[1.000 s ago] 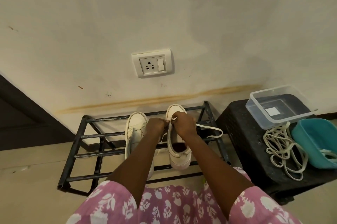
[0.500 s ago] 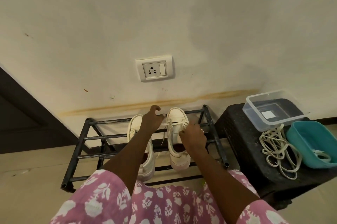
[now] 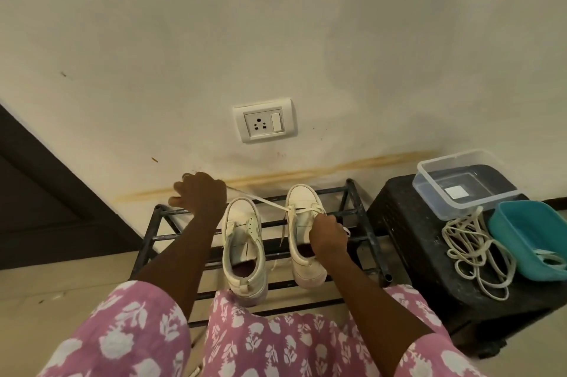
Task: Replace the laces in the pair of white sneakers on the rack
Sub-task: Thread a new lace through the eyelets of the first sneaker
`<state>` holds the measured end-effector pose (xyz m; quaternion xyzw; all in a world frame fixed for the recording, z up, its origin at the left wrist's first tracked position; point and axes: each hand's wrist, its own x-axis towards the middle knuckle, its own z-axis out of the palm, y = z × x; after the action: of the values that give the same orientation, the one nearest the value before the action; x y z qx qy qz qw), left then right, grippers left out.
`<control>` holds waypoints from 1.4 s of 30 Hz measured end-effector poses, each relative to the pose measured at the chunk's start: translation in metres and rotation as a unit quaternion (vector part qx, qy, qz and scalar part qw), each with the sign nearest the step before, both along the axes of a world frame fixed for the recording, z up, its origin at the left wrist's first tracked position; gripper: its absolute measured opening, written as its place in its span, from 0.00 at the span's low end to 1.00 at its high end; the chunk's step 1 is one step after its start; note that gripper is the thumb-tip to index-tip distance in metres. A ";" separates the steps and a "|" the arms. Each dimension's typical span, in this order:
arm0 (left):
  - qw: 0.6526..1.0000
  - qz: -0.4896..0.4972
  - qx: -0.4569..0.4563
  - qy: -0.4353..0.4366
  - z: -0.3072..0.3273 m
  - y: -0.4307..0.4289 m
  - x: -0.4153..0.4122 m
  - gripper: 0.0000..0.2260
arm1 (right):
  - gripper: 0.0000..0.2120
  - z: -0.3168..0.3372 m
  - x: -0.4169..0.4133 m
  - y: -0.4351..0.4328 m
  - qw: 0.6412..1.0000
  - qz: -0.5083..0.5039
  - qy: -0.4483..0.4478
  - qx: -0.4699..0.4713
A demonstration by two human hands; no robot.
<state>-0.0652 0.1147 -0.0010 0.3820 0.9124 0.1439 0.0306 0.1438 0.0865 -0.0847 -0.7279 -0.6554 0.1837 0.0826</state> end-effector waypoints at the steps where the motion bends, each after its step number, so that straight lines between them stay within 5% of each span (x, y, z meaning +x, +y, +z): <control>1: 1.000 0.010 -0.006 -0.012 0.001 -0.001 -0.002 0.11 | 0.10 0.001 0.000 -0.001 1.000 -0.002 0.001 0.001; 6: 0.993 -0.095 -0.041 -0.061 -0.018 -0.004 0.031 0.18 | 0.09 0.002 -0.001 -0.003 1.000 -0.005 -0.004 0.007; 9: 0.977 -0.208 0.026 0.037 -0.038 -0.005 0.064 0.13 | 0.09 0.001 -0.002 -0.001 1.000 -0.007 -0.009 0.007; 12: 0.952 -0.282 -0.104 -0.058 -0.059 -0.001 0.087 0.11 | 0.10 -0.005 -0.002 0.002 1.000 -0.013 -0.012 0.018; 15: 0.956 -0.249 -0.108 -0.110 -0.069 0.004 0.095 0.08 | 0.09 -0.013 -0.001 0.004 0.999 -0.010 -0.021 0.035; 23: 0.976 -0.171 -0.125 0.057 -0.064 0.006 0.066 0.07 | 0.09 -0.018 -0.001 0.006 0.999 0.001 -0.021 0.050; 30: 0.994 -0.043 -0.096 0.037 -0.057 0.004 0.034 0.08 | 0.09 -0.014 -0.003 0.002 0.999 0.002 -0.010 0.049; 34: 0.979 -0.184 -0.086 0.009 -0.064 0.003 0.063 0.22 | 0.09 -0.010 -0.003 0.001 0.999 0.003 -0.007 0.046; 36: 0.960 -0.260 -0.084 -0.058 -0.070 0.002 0.083 0.19 | 0.09 -0.008 -0.003 0.001 0.999 0.008 -0.008 0.042; 42: 0.969 -0.225 -0.041 -0.094 -0.088 0.000 0.098 0.11 | 0.10 -0.006 -0.001 0.004 0.999 0.019 -0.010 0.026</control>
<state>0.0326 0.1151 -0.0887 0.5606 0.8011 0.1313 0.1637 0.1429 0.0907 -0.0912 -0.7145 -0.6748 0.1607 0.0912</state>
